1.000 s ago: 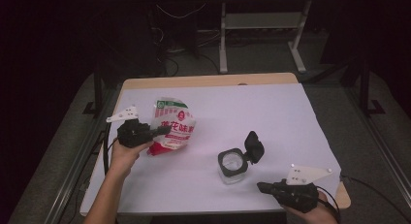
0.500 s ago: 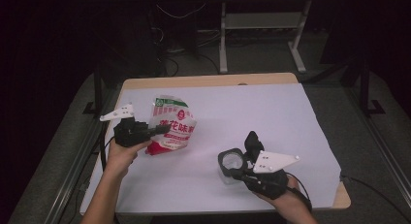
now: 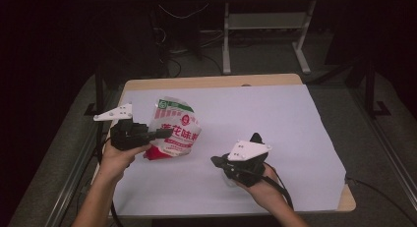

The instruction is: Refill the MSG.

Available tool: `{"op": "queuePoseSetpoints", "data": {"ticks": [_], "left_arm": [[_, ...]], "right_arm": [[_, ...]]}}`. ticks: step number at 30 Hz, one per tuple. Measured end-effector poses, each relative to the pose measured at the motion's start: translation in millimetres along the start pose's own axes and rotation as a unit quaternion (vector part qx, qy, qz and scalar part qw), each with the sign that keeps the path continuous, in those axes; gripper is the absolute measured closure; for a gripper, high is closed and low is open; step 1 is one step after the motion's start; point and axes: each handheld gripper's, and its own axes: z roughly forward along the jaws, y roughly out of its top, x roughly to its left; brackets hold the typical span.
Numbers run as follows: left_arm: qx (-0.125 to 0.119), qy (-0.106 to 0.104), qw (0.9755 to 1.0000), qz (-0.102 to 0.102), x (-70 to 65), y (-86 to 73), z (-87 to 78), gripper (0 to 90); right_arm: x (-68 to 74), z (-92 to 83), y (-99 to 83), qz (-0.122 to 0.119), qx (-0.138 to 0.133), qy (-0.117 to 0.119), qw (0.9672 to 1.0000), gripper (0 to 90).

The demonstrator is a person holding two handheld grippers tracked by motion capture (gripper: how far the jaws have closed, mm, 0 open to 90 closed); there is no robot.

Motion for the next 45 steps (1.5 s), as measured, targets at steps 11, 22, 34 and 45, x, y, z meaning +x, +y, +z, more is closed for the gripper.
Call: {"op": "queuePoseSetpoints", "data": {"ticks": [11, 22, 34, 45], "left_arm": [[-0.012, -0.044, 0.9988, 0.017, -20.5, 18.6, -2.5, 90.0], [-0.021, -0.063, 0.9975, 0.027, -29.6, 32.9, -0.8, 90.0], [-0.008, -0.069, 0.9972, 0.025, -31.6, 40.1, 4.9, 90.0], [0.012, -0.076, 0.9968, 0.022, -35.8, 45.3, 14.4, 90.0]], "right_arm": [[0.3, 31.2, 14.1, 0.008, 0.004, -0.021, 0.9997, 89.9], [0.4, 44.9, 19.3, 0.021, -0.009, -0.025, 0.9994, 89.9], [16.9, 50.0, 10.7, 0.001, -0.024, -0.017, 0.9996, 90.0], [30.3, 58.5, -0.8, -0.026, -0.037, -0.021, 0.9987, 89.9]]}}
